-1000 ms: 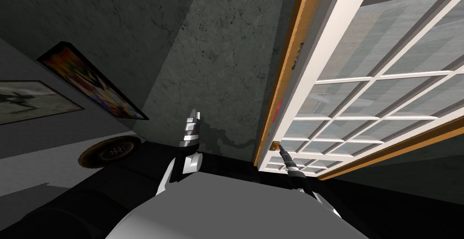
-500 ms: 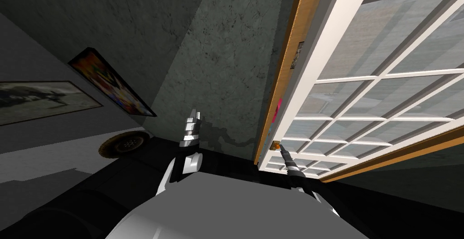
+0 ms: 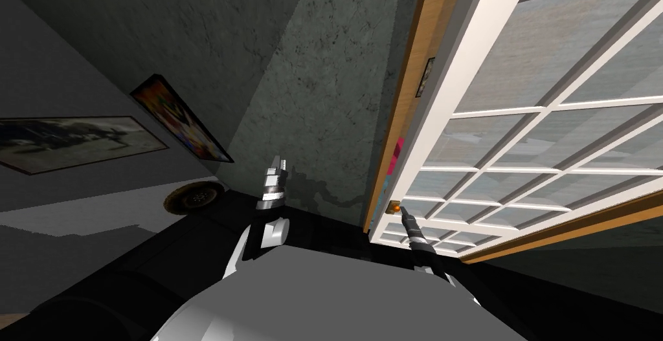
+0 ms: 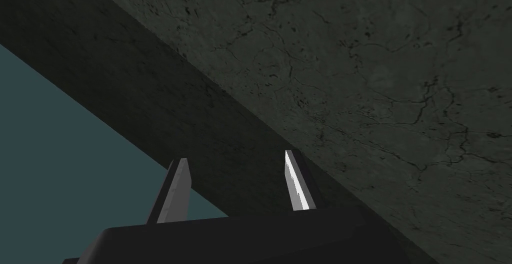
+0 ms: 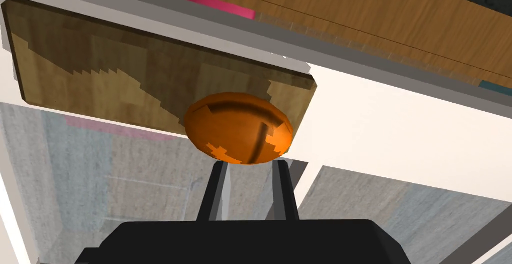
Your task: Pull the door open
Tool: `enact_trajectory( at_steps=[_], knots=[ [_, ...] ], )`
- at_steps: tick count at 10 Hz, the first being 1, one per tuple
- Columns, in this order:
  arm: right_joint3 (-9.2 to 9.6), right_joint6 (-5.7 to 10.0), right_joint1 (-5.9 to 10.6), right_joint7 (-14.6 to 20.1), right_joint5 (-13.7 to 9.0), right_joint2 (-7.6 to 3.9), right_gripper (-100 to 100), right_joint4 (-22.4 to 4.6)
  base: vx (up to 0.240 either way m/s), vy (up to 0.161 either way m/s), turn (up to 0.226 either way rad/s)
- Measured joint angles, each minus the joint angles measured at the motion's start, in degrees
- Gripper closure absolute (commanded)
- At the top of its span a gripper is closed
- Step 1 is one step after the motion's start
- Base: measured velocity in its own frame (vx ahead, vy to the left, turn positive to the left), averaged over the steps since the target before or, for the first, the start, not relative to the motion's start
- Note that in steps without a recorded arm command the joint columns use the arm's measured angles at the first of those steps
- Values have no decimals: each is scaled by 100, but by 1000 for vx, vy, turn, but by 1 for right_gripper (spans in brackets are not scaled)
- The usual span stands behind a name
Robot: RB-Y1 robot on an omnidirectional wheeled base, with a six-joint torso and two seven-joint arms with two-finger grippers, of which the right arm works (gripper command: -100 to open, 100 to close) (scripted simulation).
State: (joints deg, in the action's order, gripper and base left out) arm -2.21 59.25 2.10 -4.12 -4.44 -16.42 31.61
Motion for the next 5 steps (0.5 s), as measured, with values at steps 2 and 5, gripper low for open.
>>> enact_trajectory(
  at_steps=[2,5],
  knots=[
    [24,-43,-34,241,-118,3,100,54,-78,-44,151],
    [95,-203,-96,689,-342,43,100,237,-57,-33,51]
  ],
)
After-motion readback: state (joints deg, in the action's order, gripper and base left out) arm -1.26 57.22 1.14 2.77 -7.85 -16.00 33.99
